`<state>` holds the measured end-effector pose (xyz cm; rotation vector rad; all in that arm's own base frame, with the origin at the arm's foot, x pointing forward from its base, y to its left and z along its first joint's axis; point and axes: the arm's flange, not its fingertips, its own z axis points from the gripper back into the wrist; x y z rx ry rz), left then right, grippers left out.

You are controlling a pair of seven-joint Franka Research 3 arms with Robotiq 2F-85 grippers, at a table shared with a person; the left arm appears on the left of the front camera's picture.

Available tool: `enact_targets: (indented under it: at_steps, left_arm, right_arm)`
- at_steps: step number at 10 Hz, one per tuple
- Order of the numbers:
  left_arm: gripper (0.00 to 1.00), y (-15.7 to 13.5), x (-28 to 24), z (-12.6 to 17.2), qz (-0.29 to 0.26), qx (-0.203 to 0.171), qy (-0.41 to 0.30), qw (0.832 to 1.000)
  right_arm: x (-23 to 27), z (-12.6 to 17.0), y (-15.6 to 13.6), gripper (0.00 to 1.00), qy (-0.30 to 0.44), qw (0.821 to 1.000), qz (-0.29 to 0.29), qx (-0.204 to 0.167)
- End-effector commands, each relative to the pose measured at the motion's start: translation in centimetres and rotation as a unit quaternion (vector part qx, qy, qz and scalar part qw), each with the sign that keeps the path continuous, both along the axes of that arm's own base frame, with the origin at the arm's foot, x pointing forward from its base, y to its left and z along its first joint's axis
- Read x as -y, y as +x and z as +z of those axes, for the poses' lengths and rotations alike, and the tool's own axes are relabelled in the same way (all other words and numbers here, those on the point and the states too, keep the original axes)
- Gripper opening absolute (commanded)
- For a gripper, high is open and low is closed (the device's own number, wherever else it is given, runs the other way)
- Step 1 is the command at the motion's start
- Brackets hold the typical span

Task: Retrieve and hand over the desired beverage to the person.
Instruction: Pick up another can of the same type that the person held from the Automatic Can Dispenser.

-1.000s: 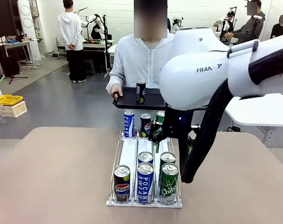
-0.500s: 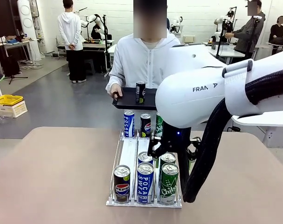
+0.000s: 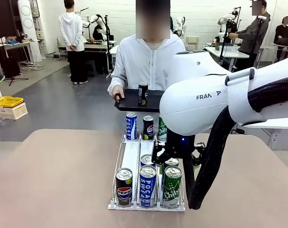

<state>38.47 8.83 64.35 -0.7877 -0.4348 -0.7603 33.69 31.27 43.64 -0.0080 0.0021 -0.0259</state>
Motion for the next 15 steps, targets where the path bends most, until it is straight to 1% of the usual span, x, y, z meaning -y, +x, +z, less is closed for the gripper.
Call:
enact_targets:
  at_steps: [1, 4, 8, 11, 12, 13, 14, 15]
  left_arm:
    - [1.0, 0.0, -0.1, 0.1, -0.008, 0.006, -0.008, 1.0]
    - [1.0, 0.0, -0.1, 0.1, -0.008, 0.006, -0.008, 1.0]
    - [1.0, 0.0, -0.1, 0.1, -0.008, 0.006, -0.008, 1.0]
    - [1.0, 0.0, -0.1, 0.1, -0.008, 0.006, -0.008, 1.0]
    - [1.0, 0.0, -0.1, 0.1, -0.008, 0.006, -0.008, 1.0]
    - [1.0, 0.0, -0.1, 0.1, -0.008, 0.006, -0.008, 1.0]
    - [1.0, 0.0, -0.1, 0.1, -0.008, 0.006, -0.008, 1.0]
    - [1.0, 0.0, -0.1, 0.1, -0.008, 0.006, -0.008, 1.0]
  right_arm:
    - [0.5, -0.7, 0.6, 1.0, 0.007, 1.0, 0.013, 0.004]
    - [0.5, -1.3, 1.0, 1.0, 0.008, 1.0, 0.022, -0.003]
    - [0.2, -2.3, 1.5, 1.0, 0.007, 0.999, 0.026, -0.021]
    - [0.4, -2.5, 1.5, 1.0, 0.008, 0.999, 0.026, -0.027]
    - [0.6, -2.5, 1.5, 1.0, 0.008, 0.999, 0.047, -0.025]
    - [0.6, -2.5, 1.4, 0.41, 0.008, 0.998, 0.058, -0.02]
    - [0.7, -2.3, 1.4, 0.41, 0.016, 0.998, 0.053, -0.021]
    - [0.7, -2.3, 1.4, 0.0, 0.021, 0.998, 0.053, -0.024]
